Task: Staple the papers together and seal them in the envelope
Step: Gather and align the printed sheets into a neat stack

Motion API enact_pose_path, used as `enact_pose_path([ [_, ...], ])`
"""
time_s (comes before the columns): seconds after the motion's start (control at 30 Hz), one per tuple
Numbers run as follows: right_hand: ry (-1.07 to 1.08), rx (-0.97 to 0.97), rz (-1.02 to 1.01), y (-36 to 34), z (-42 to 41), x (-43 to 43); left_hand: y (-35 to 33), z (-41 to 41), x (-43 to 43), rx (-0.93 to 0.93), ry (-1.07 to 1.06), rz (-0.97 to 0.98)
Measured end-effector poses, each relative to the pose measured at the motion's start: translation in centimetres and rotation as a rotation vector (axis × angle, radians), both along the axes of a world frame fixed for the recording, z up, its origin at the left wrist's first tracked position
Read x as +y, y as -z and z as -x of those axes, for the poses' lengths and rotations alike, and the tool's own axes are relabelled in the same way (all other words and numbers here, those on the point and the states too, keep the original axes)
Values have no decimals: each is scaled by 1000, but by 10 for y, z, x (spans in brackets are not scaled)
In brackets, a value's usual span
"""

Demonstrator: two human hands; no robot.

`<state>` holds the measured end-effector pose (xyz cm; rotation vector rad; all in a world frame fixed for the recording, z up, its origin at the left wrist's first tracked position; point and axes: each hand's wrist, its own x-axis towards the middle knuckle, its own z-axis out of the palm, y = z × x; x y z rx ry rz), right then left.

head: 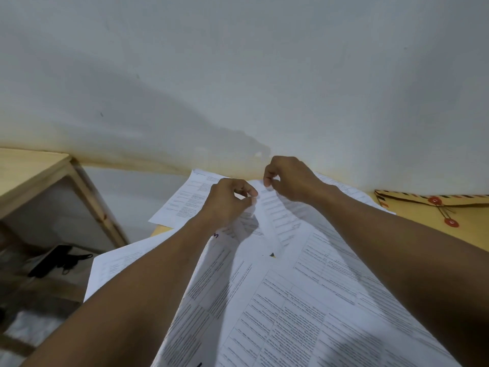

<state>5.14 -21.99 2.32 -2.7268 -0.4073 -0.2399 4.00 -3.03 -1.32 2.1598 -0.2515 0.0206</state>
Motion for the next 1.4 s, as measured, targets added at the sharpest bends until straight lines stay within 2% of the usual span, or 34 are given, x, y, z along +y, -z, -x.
enact_pose_path([
  [0.17, 24, -149, -60, -27, 9, -4, -21, 10, -4, 5, 14, 10],
  [0.5, 126, -419, -290, -112, 68, -23, -87, 57, 1, -178, 28, 11],
  [0.67, 137, -531, -391, -149, 106, -26, -129, 84, 18, -265, 2, 76],
  [0.8, 134, -550, -438, -164, 135, -23, -149, 108, 32, -329, -2, 154],
  [0.93, 158, -520, -519, -167, 162, -20, -155, 128, 41, -312, 6, 174],
  [1.03, 181, -448, -655, -163, 179, -24, -151, 137, 49, -290, 9, 203],
  [1.2, 206, -299, -810, -144, 190, -36, -141, 145, 50, -240, 37, 353],
  [1.3, 189, -86, -837, -131, 193, -43, -133, 146, 46, -222, 9, 444],
  [1.4, 174, 190, -849, -113, 196, -50, -122, 143, 41, -205, -15, 438],
])
